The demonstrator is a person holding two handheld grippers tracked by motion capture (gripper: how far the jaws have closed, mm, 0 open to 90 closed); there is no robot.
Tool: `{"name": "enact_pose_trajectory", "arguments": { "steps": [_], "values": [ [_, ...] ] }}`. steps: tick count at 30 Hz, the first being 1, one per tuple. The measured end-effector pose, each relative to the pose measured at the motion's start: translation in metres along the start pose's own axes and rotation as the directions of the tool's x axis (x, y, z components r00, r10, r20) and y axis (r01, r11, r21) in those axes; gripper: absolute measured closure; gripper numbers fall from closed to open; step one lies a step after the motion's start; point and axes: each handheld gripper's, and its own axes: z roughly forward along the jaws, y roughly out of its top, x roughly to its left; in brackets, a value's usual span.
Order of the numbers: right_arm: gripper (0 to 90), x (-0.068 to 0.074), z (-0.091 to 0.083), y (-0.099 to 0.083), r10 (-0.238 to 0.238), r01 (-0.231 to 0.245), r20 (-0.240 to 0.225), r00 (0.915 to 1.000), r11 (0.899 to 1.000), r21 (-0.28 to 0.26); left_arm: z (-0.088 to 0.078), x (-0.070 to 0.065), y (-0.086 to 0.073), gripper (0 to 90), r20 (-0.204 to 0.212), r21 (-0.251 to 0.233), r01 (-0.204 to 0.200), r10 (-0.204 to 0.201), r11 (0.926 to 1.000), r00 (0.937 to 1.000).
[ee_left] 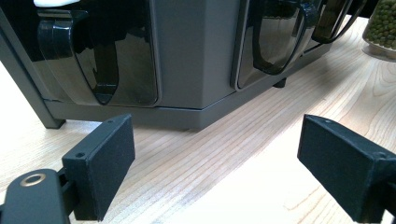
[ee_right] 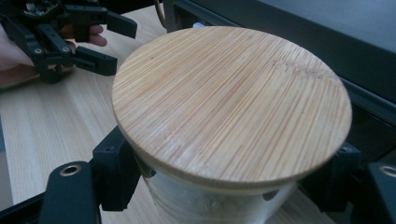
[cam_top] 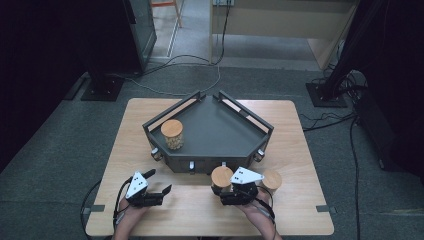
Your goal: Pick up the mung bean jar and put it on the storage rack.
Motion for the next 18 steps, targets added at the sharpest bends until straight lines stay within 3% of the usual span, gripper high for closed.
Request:
{"name": "enact_pose_trajectory", "arguments": {
  "steps": [18],
  "values": [
    [24.9, -0.001, -0.001, 0.016, 0.025, -0.025, 0.005, 0.9997, 1.000, 0.015, 0.000, 0.000, 0.001, 11.0, 0.000, 0.006, -0.002, 0.002, 1.0000, 1.0000]
  ]
}}
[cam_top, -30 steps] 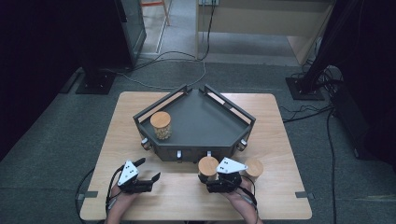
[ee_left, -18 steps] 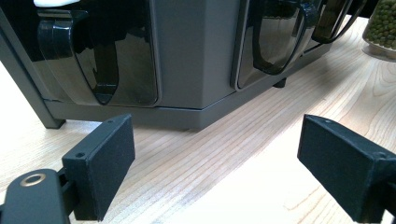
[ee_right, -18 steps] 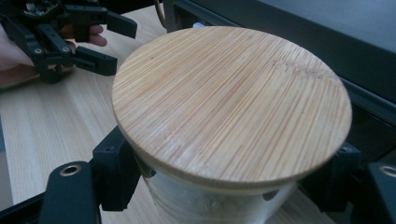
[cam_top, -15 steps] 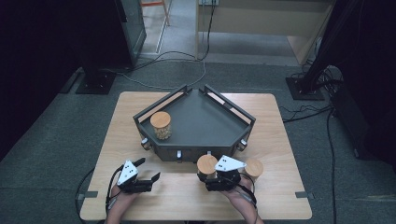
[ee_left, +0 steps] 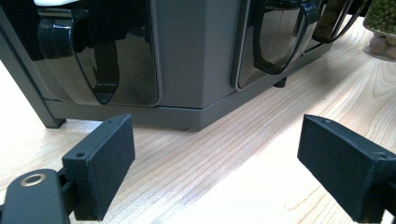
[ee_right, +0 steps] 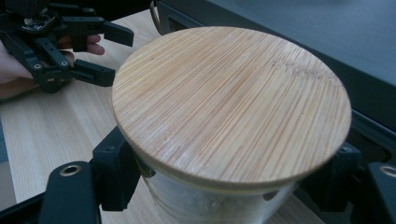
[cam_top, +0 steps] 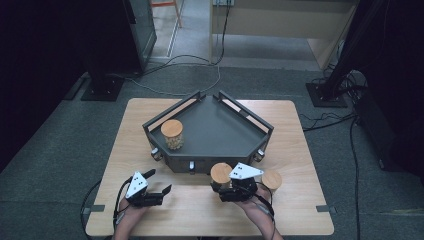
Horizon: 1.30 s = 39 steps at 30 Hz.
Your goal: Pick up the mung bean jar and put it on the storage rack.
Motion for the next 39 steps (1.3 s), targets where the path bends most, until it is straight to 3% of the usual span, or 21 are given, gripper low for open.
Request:
{"name": "enact_pose_trajectory", "arguments": {
  "steps": [18, 39],
  "values": [
    [24.9, 0.000, -0.002, 0.009, -0.019, 0.019, -0.010, 0.9998, 1.000, -0.002, 0.002, -0.003, 0.003, 11.0, -0.006, 0.018, -0.017, 0.017, 0.9997, 0.9998],
    [24.9, -0.002, -0.001, 0.018, -0.012, 0.012, -0.021, 0.9997, 1.000, 0.003, 0.001, -0.001, 0.004, 11.0, -0.003, 0.025, -0.006, 0.007, 0.9997, 1.0000]
  ]
}}
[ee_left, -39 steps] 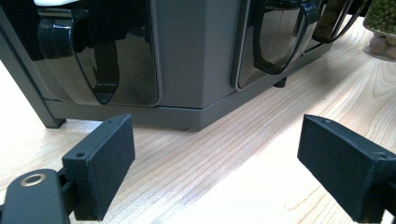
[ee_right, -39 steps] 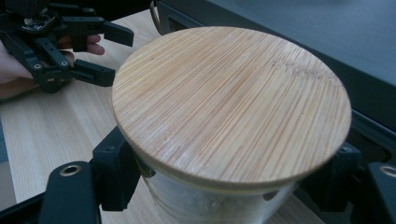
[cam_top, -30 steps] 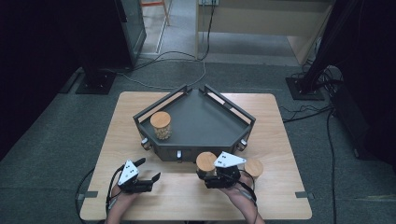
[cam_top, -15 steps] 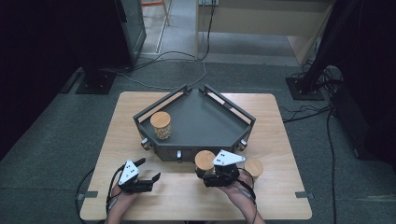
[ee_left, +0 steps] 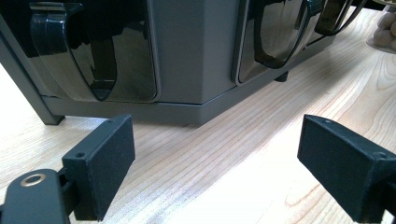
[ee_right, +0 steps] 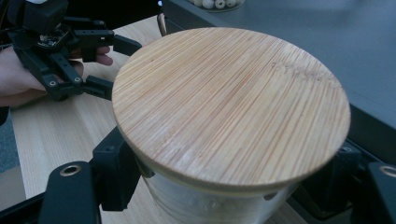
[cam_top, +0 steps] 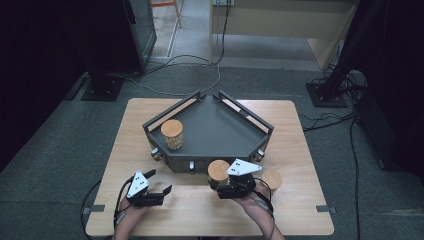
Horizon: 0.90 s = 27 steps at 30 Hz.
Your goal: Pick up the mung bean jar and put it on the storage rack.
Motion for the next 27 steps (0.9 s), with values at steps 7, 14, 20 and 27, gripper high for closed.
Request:
{"name": "enact_pose_trajectory", "arguments": {
  "steps": [7, 14, 20, 27],
  "values": [
    [24.9, 0.000, -0.001, 0.004, 0.001, -0.001, -0.007, 1.0000, 1.000, -0.010, 0.000, 0.000, -0.001, 11.0, 0.000, -0.004, 0.005, -0.005, 1.0000, 1.0000],
    [24.9, 0.001, -0.002, 0.007, -0.004, 0.004, -0.009, 1.0000, 1.000, -0.009, 0.000, 0.000, 0.000, 11.0, 0.000, -0.002, 0.004, -0.004, 1.0000, 1.0000],
    [24.9, 0.000, -0.003, 0.009, 0.006, -0.006, -0.005, 1.0000, 1.000, -0.013, 0.000, 0.000, 0.000, 11.0, -0.001, -0.001, 0.004, -0.004, 1.0000, 1.0000],
    [24.9, -0.001, -0.004, 0.015, 0.001, -0.001, -0.005, 1.0000, 1.000, -0.013, 0.000, 0.000, -0.001, 11.0, -0.002, -0.004, 0.009, -0.009, 1.0000, 1.0000]
  ]
}}
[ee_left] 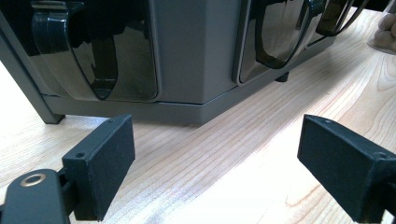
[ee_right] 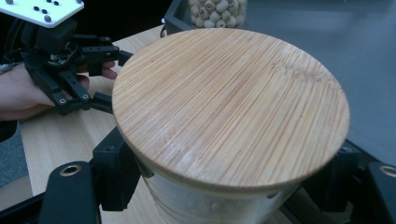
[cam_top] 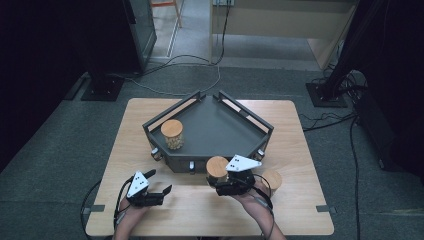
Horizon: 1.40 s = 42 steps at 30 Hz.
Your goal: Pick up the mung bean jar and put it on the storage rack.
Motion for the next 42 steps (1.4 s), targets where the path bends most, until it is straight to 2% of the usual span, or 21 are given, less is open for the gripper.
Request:
{"name": "enact_pose_trajectory", "arguments": {
  "steps": [16, 31, 42],
  "values": [
    [24.9, -0.005, -0.001, 0.009, 0.014, -0.014, 0.000, 0.9999, 1.000, -0.012, 0.000, 0.000, 0.000, 11.0, 0.000, 0.000, -0.001, 0.001, 1.0000, 1.0000],
    [24.9, -0.004, -0.003, 0.020, -0.009, 0.009, 0.004, 1.0000, 1.000, -0.003, 0.000, 0.000, 0.000, 11.0, 0.001, -0.002, 0.002, -0.002, 1.0000, 1.0000],
    [24.9, -0.009, -0.006, 0.026, 0.003, -0.003, 0.007, 1.0000, 1.000, -0.015, 0.000, 0.000, 0.000, 11.0, 0.001, -0.002, 0.004, -0.004, 1.0000, 1.0000]
  ]
}}
